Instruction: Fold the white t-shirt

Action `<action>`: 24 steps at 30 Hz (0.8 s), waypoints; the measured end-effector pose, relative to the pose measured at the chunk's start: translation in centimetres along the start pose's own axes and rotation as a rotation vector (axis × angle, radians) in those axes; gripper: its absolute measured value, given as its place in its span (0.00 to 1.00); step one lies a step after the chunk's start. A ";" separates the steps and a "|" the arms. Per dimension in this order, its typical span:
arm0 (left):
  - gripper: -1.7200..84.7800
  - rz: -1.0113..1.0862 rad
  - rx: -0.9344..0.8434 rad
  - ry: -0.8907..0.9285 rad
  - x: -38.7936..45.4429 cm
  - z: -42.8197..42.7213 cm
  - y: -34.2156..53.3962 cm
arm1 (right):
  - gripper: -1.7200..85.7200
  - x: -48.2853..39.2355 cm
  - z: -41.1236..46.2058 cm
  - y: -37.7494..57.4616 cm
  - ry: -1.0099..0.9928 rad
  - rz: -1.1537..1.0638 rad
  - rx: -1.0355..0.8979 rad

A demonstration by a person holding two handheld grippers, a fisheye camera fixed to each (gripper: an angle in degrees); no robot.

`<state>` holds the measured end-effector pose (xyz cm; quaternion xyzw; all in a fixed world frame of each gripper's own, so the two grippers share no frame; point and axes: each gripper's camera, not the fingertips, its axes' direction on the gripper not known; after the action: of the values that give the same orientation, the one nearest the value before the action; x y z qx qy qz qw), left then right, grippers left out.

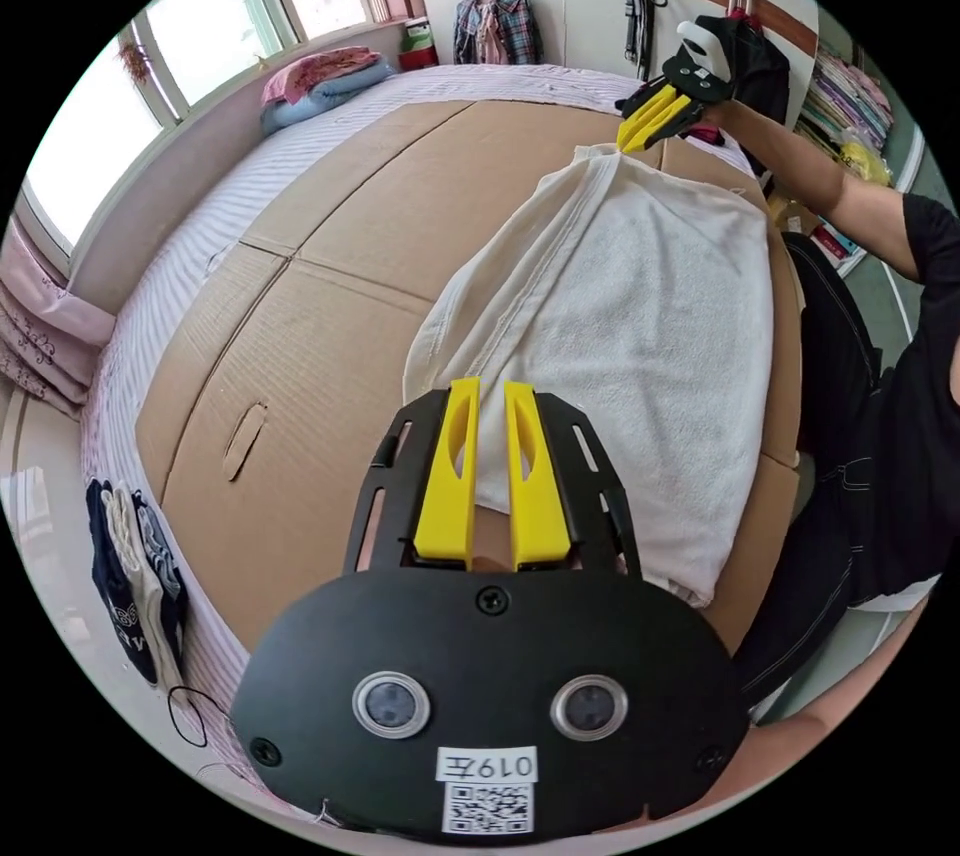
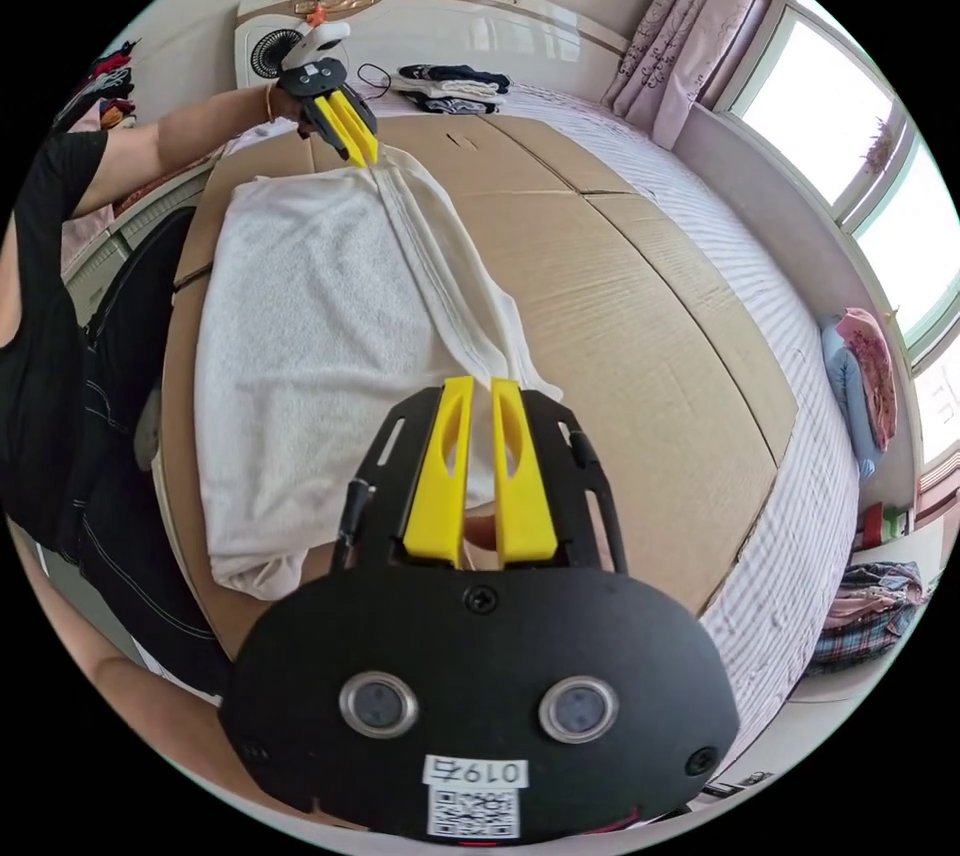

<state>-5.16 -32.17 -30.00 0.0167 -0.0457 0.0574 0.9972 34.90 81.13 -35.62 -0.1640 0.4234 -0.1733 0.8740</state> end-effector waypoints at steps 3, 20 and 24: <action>0.03 0.026 -0.052 -0.029 0.9 0.7 -0.3 | 0.08 -0.3 0.0 0.0 0.005 -0.012 -0.012; 0.03 -0.115 -0.013 0.016 0.5 -1.5 2.6 | 0.01 3.4 -2.9 1.8 -0.049 0.084 0.030; 0.03 -0.190 0.001 0.012 -0.6 -1.9 3.7 | 0.01 5.5 -3.0 3.0 -0.093 0.161 0.046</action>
<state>-5.98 -28.51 -31.80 0.0212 -0.0379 -0.0374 0.9984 36.23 80.96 -42.42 -0.1174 0.3900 -0.1043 0.9073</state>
